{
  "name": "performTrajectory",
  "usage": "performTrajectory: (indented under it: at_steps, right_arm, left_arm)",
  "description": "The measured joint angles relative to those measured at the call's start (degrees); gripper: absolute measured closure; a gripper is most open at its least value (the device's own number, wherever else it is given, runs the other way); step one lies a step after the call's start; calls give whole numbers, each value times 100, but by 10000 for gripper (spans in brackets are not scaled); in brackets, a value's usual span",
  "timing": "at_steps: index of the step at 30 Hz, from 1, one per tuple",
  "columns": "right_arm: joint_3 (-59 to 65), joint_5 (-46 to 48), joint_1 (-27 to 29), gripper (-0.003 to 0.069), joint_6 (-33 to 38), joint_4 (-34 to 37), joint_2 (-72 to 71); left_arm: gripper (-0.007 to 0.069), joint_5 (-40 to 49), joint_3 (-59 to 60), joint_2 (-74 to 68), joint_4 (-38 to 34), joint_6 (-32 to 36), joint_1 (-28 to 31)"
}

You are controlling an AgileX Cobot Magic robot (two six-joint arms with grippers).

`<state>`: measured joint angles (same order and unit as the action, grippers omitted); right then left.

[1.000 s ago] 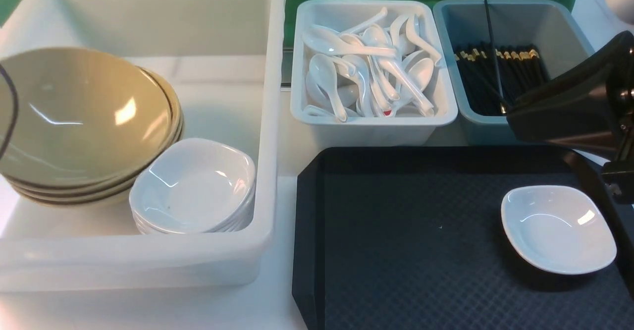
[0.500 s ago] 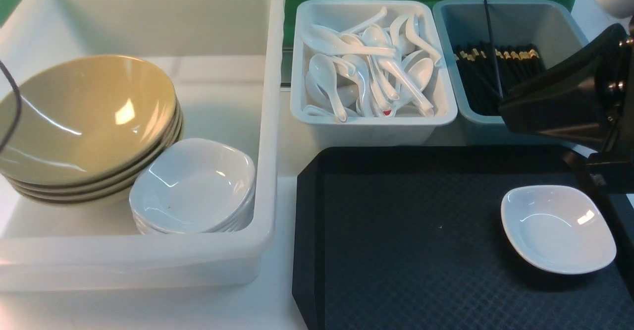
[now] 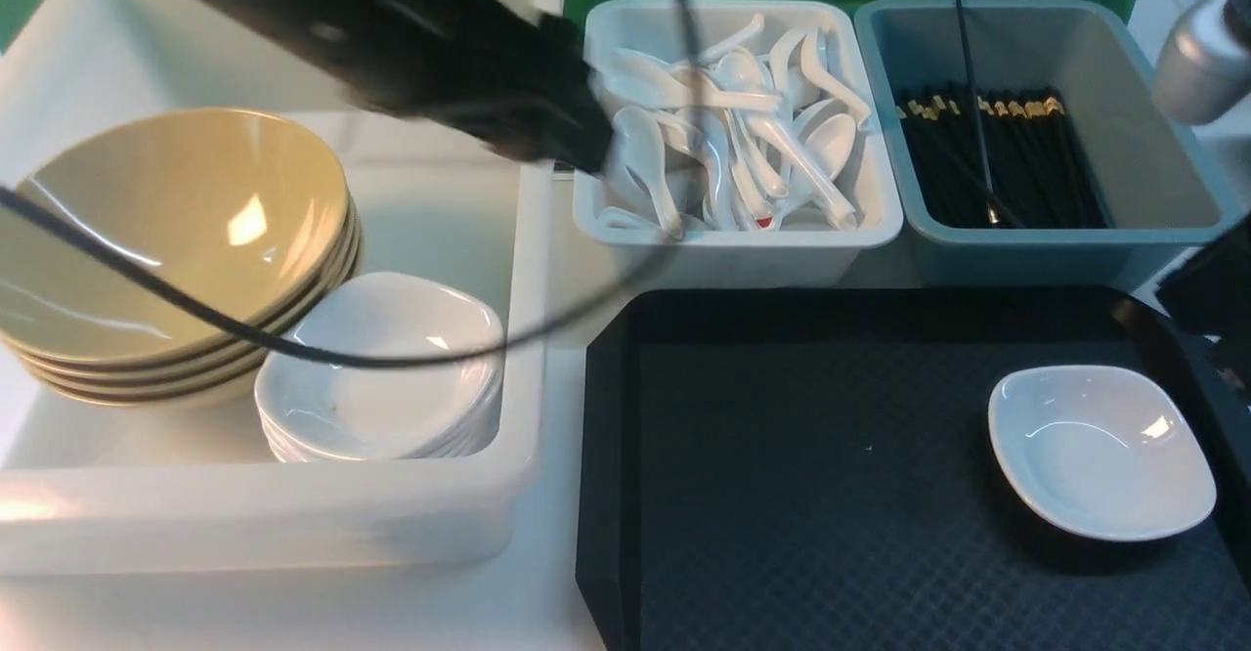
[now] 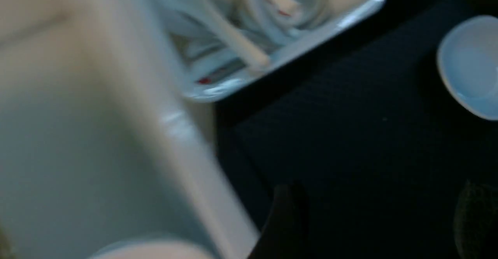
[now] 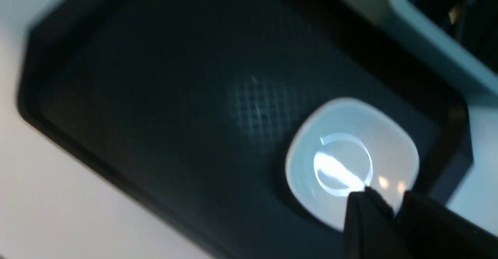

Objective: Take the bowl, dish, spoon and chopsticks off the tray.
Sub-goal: Use the left arm to grab the plate

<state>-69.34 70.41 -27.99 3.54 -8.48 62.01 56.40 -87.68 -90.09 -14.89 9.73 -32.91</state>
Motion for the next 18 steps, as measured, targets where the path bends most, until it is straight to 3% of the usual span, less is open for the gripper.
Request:
performTrajectory:
  at_steps: [2,7,12,18]
  right_arm:
    - [18,88,0,504,-133,-102,-230]
    - [86,152,0,501,-435,-283,-1060]
    - [268,201,0,499,-597,-341,-1865]
    - [564,236,0,497,-675,-346,-2253]
  left_arm:
    - [149,-402,0,-506,37,-12,-613]
    - [150,-1234,-156,-1649,-93,-19,-1447]
    - [150,-1858,-841,-2741,-394,-19,-1698]
    - [150,-1987,-1951,-3936,-613,-21,-1706]
